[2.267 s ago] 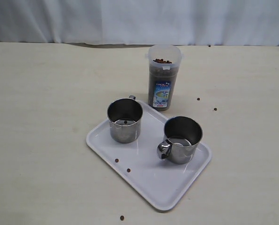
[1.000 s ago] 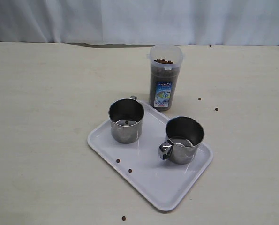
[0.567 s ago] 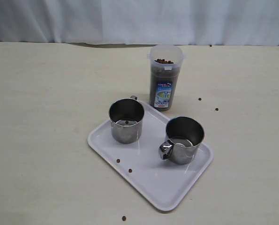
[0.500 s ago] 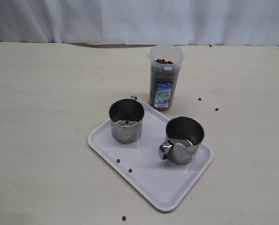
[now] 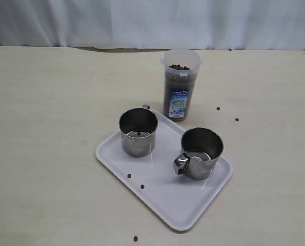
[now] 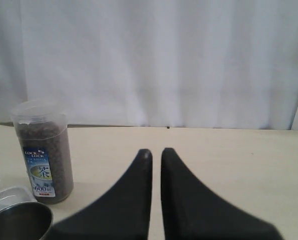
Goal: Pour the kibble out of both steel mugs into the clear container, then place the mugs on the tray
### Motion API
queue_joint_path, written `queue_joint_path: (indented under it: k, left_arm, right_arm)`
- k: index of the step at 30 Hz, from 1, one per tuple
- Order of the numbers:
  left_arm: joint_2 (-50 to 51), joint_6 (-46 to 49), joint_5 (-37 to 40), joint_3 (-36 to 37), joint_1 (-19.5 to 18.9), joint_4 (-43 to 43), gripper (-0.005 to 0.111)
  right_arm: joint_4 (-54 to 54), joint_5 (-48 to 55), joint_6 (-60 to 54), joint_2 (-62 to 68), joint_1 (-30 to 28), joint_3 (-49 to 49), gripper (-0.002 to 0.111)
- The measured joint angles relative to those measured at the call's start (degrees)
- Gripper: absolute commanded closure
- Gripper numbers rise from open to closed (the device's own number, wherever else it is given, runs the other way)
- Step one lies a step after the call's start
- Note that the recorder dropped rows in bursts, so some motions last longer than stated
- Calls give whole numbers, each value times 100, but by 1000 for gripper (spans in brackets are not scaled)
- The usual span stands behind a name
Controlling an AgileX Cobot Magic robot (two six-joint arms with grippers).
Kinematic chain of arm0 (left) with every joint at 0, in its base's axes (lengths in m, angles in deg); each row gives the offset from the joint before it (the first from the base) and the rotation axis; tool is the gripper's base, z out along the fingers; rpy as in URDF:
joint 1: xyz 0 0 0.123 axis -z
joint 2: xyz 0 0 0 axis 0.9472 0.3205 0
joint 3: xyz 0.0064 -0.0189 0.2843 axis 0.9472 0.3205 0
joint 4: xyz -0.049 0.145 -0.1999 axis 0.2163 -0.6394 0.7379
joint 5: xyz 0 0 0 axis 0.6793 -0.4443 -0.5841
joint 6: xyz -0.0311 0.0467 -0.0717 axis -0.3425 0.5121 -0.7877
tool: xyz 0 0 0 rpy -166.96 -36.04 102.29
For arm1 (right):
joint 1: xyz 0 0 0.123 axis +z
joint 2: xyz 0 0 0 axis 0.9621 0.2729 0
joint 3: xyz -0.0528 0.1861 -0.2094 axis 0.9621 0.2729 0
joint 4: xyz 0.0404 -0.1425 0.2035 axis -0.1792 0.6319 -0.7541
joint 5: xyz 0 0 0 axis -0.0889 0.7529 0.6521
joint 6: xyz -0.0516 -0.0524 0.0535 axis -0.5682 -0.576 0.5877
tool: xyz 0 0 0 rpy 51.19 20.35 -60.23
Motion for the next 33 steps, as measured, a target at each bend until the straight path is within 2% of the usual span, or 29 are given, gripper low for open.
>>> queue_joint_path:
  k: [7, 12, 14, 18, 33]
  left_arm:
    - [0, 0, 0, 0, 0, 0, 107]
    - [0, 0, 0, 0, 0, 0, 107]
    - [0, 0, 0, 0, 0, 0, 107]
    - [0, 0, 0, 0, 0, 0, 107]
    - [0, 0, 0, 0, 0, 0, 107]
  right_arm:
    - [-22, 0, -34, 0, -17, 0, 103]
    - [-253, 156, -9, 0, -620, 0, 103]
    - [-399, 133, -251, 0, -668, 0, 103]
    - [-588, 127, -556, 0, -694, 0, 103]
    - [-637, 214, -578, 0, -694, 0, 103]
